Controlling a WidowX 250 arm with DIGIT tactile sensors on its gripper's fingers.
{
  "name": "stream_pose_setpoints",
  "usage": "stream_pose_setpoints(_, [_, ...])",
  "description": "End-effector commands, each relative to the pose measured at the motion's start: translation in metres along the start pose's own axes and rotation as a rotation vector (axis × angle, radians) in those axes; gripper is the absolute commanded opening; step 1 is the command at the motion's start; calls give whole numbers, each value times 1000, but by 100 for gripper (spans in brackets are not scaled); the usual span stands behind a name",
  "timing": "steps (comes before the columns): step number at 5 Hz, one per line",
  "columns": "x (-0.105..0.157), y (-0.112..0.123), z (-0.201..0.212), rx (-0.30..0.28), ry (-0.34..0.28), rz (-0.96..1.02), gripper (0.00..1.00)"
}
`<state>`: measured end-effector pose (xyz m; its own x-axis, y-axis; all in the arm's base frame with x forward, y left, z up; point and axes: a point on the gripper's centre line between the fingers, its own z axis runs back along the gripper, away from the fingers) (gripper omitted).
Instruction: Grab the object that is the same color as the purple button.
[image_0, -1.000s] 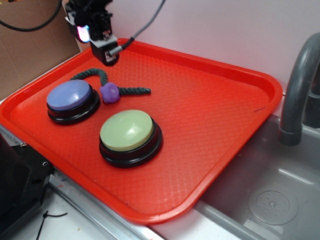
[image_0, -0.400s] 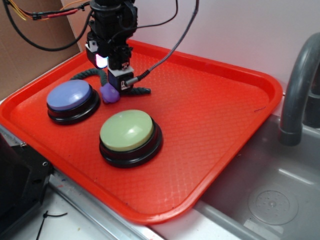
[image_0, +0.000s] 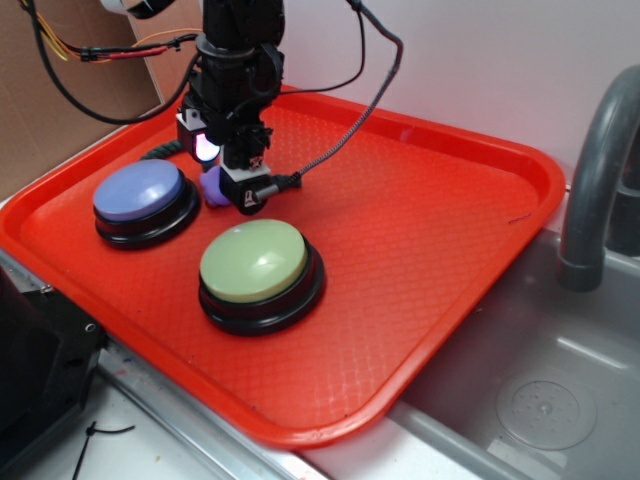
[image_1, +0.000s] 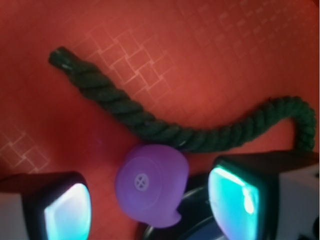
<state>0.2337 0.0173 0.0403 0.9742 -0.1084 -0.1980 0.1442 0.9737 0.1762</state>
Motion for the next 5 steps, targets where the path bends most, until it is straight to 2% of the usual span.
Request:
stream_pose_setpoints(1, [7,2,-1,13,-4,6,100])
stream_pose_setpoints(2, [7,3,-4,13,7,17,100])
stream_pose_setpoints(3, [7,4,-4,13,2,41,0])
stream_pose_setpoints(5, [5,4,-3,17,14,63,0])
